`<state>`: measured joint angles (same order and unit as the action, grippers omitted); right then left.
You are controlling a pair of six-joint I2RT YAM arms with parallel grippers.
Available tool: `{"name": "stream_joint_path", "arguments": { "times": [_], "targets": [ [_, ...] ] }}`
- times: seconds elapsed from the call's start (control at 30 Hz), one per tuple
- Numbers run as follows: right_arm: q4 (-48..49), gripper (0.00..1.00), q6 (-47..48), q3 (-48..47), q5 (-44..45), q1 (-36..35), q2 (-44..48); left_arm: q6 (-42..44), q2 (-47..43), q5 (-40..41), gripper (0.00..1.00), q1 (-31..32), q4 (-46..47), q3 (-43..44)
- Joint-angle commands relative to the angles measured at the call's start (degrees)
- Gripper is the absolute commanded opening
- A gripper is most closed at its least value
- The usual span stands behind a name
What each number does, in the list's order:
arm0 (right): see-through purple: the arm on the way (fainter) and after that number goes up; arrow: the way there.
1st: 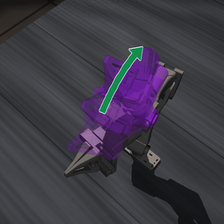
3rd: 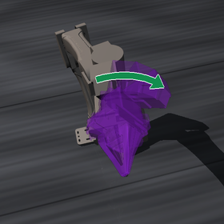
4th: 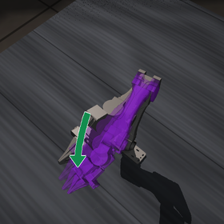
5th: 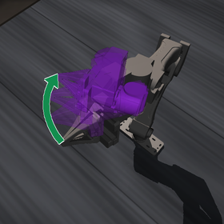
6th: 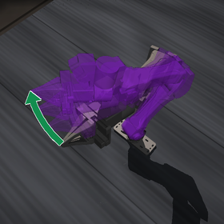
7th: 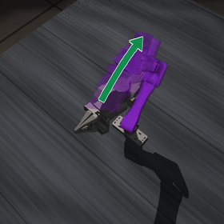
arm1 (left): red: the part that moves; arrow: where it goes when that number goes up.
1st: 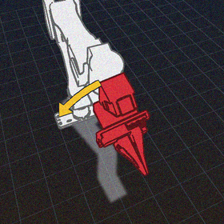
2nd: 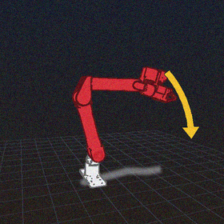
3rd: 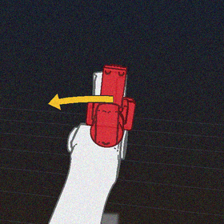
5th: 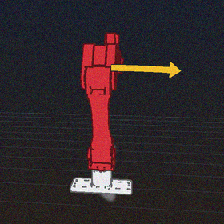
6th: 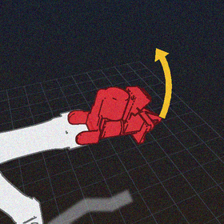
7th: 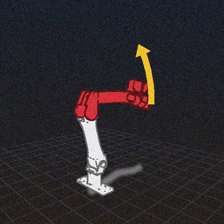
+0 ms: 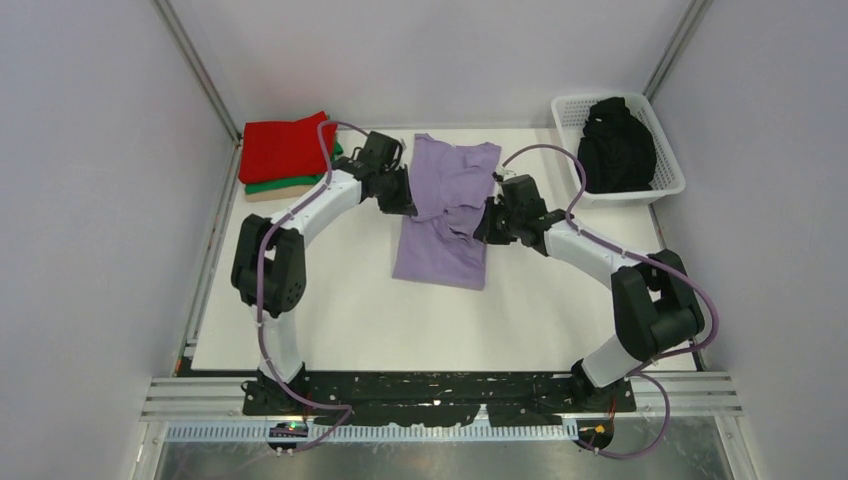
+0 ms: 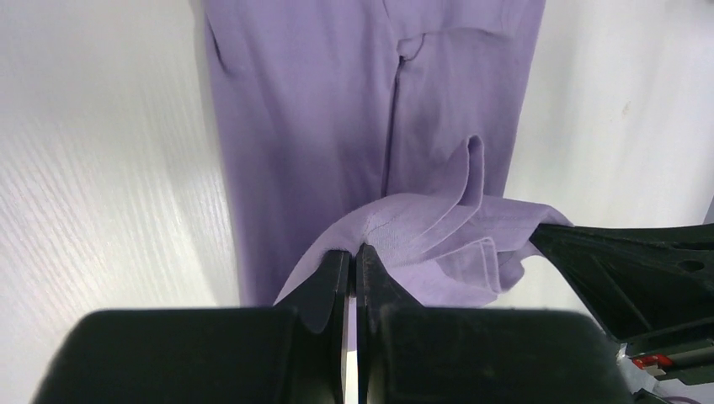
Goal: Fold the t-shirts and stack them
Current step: Fold the folded rectangular tshirt in 1/3 of the way
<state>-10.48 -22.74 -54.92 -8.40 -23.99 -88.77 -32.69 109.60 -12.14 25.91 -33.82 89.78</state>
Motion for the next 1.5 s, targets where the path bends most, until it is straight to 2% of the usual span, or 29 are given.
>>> {"name": "stream_joint_path", "arguments": {
  "times": [0.0,0.4,0.63,0.7,0.77,0.8,0.83,0.9,0.93,0.97,1.0,1.13,1.23,1.47],
  "targets": [
    [3.5,0.09,0.8,-4.0,-0.9,1.7,-2.6,2.0,3.4,-2.2,0.0,-1.5,-1.8,5.9],
    [3.9,0.11,-0.5,-7.7,1.6,4.1,-7.4,3.8,13.2,-5.0,0.0,-2.8,-5.4,16.9],
    [3.1,0.11,-2.1,-8.8,4.2,4.3,-10.0,2.7,16.3,-4.3,0.0,-3.6,-5.7,19.4],
    [3.4,0.14,-2.3,-9.5,3.9,4.5,-11.2,2.2,17.0,-3.8,0.0,-4.0,-5.7,20.3],
    [4.1,0.19,-2.7,-10.7,3.7,4.9,-12.8,1.5,17.7,-3.4,0.08,-4.6,-5.5,21.1],
    [4.3,0.22,-3.0,-11.3,3.8,5.1,-13.4,1.0,18.1,-3.4,0.21,-5.0,-5.3,21.7],
    [4.4,0.24,-3.4,-12.7,4.0,5.8,-14.3,0.5,18.7,-3.7,0.4,-5.4,-5.0,22.6],
    [5.0,0.36,-4.6,-14.4,4.1,7.1,-14.9,-0.2,19.0,-5.4,0.77,-6.2,-3.5,23.7],
    [5.4,0.51,-5.2,-14.8,4.0,7.6,-14.9,-0.9,18.5,-6.6,0.96,-6.7,-2.2,23.6],
    [6.0,0.57,-5.4,-15.6,4.1,8.4,-14.3,-1.5,17.7,-7.8,0.99,-7.1,-0.6,23.2],
    [6.0,0.68,-5.3,-16.3,4.5,8.7,-13.4,-1.8,16.7,-8.4,1.0,-7.5,0.4,22.6],
    [5.1,1.0,-2.0,-15.0,4.6,9.1,-8.5,0.2,9.1,-7.6,1.0,-7.8,1.6,16.6],
    [5.7,0.96,-1.1,-10.8,0.0,9.1,-4.4,1.3,1.5,-6.8,1.0,-7.8,2.4,6.7],
    [5.7,0.96,-2.8,6.8,-7.2,6.8,7.6,-1.2,-16.0,-7.9,0.99,-6.9,8.3,-23.4]
  ]
}}
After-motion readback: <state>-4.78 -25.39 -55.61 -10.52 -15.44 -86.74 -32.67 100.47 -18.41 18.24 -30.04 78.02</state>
